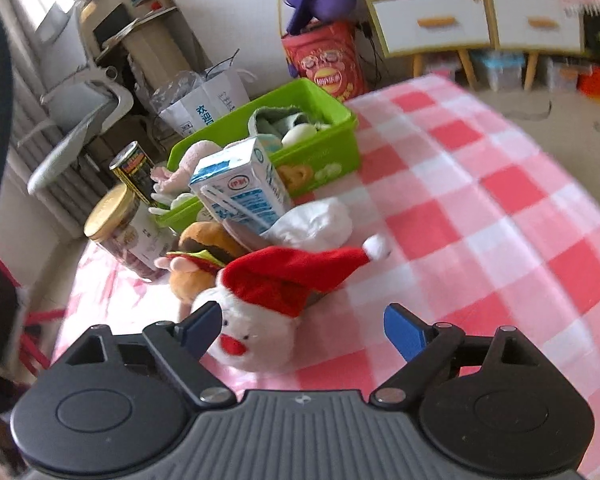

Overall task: Organize soft objects
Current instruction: 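Move the left tool to the white sponge block while the right tool approaches the Santa plush, then grasp the white sponge block with the left tool while the right tool grasps the Santa plush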

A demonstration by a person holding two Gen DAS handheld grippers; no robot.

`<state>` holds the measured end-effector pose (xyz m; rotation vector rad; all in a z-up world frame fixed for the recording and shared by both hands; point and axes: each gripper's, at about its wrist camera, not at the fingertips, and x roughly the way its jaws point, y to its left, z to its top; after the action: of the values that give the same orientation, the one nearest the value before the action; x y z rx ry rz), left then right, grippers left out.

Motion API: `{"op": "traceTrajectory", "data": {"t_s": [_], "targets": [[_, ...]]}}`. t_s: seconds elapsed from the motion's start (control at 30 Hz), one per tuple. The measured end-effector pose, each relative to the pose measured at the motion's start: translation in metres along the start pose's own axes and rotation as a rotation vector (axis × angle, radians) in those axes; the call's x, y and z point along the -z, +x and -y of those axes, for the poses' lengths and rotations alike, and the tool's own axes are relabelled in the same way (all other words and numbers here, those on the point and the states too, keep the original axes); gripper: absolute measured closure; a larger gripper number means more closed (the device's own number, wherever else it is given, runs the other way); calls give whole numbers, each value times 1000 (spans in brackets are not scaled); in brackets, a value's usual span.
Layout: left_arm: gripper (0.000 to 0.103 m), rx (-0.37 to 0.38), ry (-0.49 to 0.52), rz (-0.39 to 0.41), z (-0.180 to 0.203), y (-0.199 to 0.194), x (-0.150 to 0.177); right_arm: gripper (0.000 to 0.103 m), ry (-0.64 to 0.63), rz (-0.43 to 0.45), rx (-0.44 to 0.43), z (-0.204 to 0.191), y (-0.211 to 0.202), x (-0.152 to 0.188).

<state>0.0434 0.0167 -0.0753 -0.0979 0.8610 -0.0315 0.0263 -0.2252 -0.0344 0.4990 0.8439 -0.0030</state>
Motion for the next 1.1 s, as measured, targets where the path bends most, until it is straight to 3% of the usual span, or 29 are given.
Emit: {"op": "traceTrajectory", "data": {"t_s": [0.13, 0.57, 0.93, 1.1], "targets": [[5, -14, 29, 2, 4, 9, 7, 37, 69, 5, -15, -1, 5, 2], [10, 75, 41, 28, 6, 15, 14, 37, 140, -4, -71, -5, 29, 12], [27, 126, 34, 28, 9, 15, 13, 42, 221, -16, -118, 6, 33, 11], [29, 129, 46, 30, 11, 16, 13, 43, 222, -32, -127, 5, 36, 11]]}}
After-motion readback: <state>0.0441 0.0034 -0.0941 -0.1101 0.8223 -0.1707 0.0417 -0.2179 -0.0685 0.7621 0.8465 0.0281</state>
